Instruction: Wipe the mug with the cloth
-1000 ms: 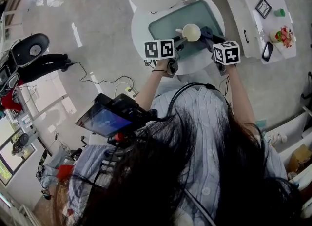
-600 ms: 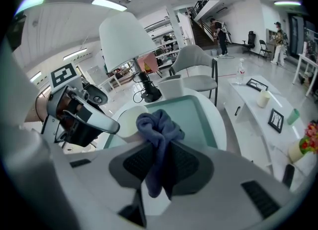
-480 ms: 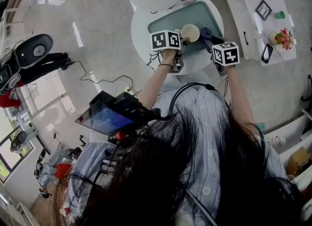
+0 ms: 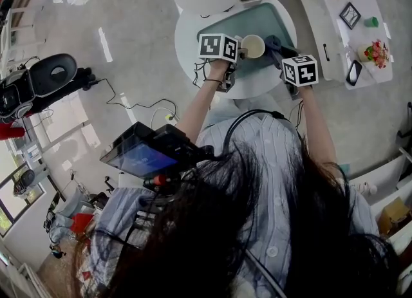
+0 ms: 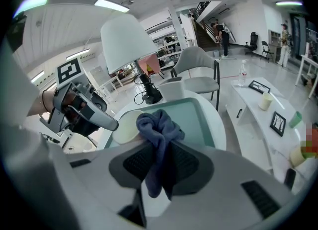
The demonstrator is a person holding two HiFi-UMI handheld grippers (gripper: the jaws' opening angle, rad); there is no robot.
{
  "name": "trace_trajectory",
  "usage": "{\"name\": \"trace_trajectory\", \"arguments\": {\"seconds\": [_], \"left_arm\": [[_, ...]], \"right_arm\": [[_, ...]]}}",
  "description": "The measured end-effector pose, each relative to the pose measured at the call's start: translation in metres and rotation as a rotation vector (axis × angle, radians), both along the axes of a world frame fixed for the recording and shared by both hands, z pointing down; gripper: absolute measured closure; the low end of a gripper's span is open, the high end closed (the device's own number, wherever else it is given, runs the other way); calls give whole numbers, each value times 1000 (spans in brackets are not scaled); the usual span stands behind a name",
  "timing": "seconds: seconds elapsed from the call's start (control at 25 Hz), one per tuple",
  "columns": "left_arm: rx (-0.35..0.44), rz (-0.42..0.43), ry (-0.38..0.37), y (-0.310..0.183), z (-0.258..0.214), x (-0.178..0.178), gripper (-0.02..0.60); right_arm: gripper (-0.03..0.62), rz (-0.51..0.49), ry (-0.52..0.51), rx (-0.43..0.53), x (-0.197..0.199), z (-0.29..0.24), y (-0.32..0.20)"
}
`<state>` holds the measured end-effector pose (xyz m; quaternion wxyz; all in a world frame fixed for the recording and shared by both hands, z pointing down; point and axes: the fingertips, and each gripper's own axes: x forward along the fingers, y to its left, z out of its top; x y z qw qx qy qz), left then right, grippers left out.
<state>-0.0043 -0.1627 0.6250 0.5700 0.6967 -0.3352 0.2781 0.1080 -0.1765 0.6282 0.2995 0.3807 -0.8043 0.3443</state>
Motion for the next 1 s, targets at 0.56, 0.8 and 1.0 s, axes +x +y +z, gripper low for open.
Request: {"name": "trace_trajectory", "arguments": {"seconds": [0.56, 0.8, 1.0], "left_arm": [[51, 335, -99, -16, 2, -5, 497], [84, 595, -153, -22, 2, -5, 495], [164, 801, -232, -26, -1, -3, 495]], "right_arm": [[487, -19, -8, -7, -9, 3, 4], [487, -35, -5, -2, -13, 3, 0], [487, -52, 0, 4, -18, 2, -4]]}}
